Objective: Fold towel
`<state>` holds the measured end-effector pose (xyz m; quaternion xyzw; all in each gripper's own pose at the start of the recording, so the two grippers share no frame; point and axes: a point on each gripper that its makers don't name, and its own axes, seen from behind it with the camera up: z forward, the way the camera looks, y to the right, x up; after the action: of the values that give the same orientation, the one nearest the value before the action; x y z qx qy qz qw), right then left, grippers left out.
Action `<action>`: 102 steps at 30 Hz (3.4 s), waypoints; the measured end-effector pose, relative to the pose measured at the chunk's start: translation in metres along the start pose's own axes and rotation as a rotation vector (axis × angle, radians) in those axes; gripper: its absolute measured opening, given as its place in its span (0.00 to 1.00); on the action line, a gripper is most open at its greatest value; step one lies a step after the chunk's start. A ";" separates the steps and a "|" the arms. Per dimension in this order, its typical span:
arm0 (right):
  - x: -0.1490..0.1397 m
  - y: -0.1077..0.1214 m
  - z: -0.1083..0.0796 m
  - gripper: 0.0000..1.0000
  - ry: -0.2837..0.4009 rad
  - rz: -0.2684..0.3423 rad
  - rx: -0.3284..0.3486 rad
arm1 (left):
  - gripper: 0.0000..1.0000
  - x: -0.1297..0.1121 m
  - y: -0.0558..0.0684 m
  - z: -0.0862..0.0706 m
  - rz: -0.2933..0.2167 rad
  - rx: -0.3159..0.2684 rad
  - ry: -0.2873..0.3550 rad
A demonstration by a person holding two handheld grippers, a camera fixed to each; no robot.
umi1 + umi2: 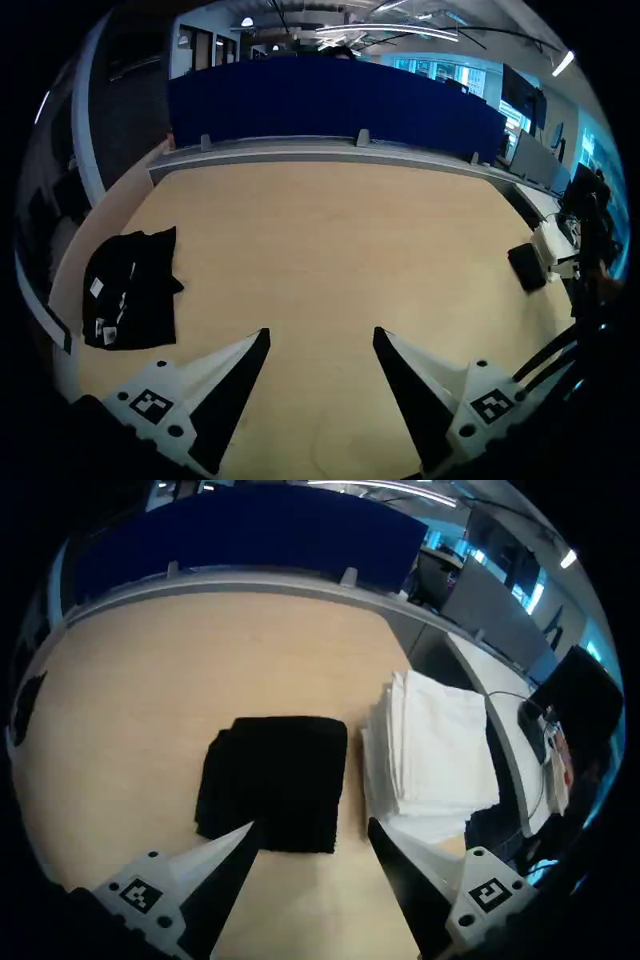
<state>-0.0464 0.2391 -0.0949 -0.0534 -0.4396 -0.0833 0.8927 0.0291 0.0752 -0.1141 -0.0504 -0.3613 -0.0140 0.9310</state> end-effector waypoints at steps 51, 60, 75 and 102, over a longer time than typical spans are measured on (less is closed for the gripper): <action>0.214 -0.161 -0.150 1.00 0.796 0.158 0.163 | 0.95 0.116 -0.014 0.011 0.022 0.016 0.393; 0.235 -0.181 -0.164 1.00 0.858 0.146 0.121 | 0.95 0.153 -0.035 0.003 0.000 0.064 0.526; 0.245 -0.208 -0.172 1.00 0.885 0.182 0.130 | 0.96 0.172 -0.045 -0.003 0.008 0.073 0.612; 0.253 -0.258 -0.204 1.00 0.897 0.145 0.165 | 0.95 0.160 -0.063 -0.003 0.015 0.096 0.709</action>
<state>0.2132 -0.0739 -0.0126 0.0286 -0.0103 -0.0003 0.9995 0.1449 0.0135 -0.0029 -0.0010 -0.0157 -0.0066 0.9999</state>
